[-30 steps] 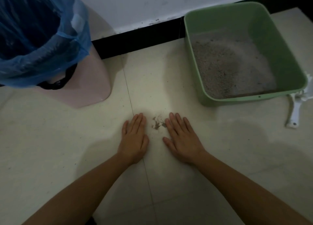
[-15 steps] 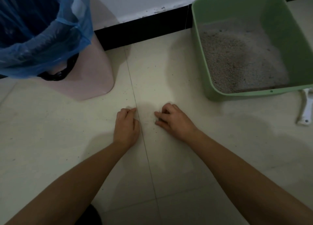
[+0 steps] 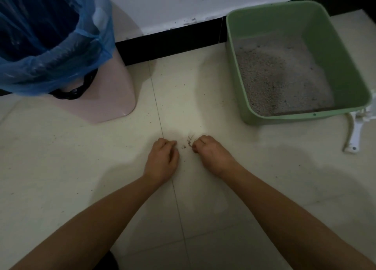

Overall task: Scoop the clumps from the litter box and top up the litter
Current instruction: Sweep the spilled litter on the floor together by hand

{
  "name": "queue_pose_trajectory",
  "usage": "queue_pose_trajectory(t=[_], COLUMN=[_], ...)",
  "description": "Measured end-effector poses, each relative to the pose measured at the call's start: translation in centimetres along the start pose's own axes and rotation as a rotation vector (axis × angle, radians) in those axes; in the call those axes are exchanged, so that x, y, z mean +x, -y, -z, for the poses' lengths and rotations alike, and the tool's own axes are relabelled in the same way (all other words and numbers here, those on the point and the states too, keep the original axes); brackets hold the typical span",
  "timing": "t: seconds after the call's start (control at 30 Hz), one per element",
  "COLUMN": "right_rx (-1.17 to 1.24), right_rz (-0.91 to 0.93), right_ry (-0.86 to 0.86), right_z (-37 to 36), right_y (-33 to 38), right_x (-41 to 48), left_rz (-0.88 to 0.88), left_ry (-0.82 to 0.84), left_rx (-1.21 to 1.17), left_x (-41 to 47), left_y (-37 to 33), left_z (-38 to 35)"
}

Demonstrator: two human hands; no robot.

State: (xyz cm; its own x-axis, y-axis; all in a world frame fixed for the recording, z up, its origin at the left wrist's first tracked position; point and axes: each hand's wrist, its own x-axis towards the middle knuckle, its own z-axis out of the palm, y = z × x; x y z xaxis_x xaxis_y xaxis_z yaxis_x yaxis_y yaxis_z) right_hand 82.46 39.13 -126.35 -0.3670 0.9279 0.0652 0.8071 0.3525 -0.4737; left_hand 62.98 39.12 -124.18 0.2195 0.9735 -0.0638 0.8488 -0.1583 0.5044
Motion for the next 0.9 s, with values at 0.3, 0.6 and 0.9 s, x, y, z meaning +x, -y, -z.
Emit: queue_pose_trajectory(t=[0.3,0.6,0.9], right_rx=[0.170,0.222,0.219], right_rz=[-0.483,-0.526,-0.512], right_ry=[-0.269,-0.281,-0.305], right_z=[4.2,4.4,5.3], right_y=[-3.9,-3.1,-2.8], right_x=[-4.6,-4.3,-3.6], left_rz=[-0.045,-0.127,-0.468], left_ry=[-0.082,-0.124,0.232], left_rx=[-0.009,-0.049,0.389], left_x=[-0.1,0.4,2.4], left_y=[-3.0,-5.0,-5.1], left_z=[-2.4,-4.2,-2.6])
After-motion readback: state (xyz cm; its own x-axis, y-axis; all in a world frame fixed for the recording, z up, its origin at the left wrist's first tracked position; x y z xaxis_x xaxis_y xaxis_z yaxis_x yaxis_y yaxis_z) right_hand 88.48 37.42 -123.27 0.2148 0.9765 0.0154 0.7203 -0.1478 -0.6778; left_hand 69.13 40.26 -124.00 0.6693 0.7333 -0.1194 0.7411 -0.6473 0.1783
